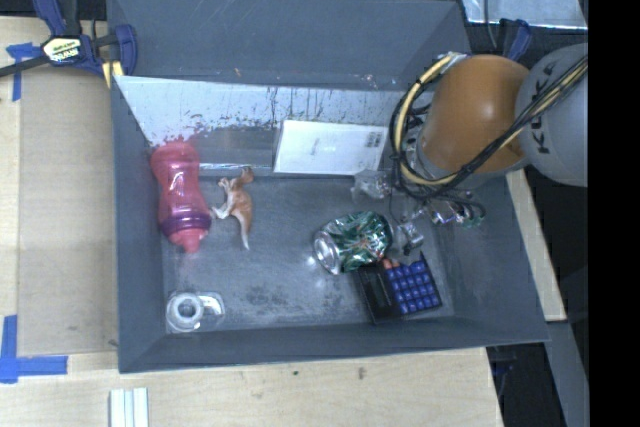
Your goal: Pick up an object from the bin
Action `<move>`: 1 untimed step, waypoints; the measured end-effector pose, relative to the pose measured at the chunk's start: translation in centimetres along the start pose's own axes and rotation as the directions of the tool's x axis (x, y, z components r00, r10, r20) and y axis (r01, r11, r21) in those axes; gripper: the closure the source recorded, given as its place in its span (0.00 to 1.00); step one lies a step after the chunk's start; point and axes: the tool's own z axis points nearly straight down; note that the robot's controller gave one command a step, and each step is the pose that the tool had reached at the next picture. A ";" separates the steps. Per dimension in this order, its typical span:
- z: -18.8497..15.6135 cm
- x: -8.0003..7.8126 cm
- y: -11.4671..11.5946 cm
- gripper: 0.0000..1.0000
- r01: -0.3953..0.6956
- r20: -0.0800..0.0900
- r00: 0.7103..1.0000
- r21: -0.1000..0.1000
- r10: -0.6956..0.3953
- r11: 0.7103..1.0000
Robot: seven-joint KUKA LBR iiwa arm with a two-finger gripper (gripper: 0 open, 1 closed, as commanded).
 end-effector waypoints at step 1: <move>1.3 -0.4 0.3 0.00 -0.001 0.003 1.000 -0.002 0.001 1.000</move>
Offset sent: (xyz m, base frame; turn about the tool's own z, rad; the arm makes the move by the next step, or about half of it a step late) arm -0.0230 0.0078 -0.0176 0.0822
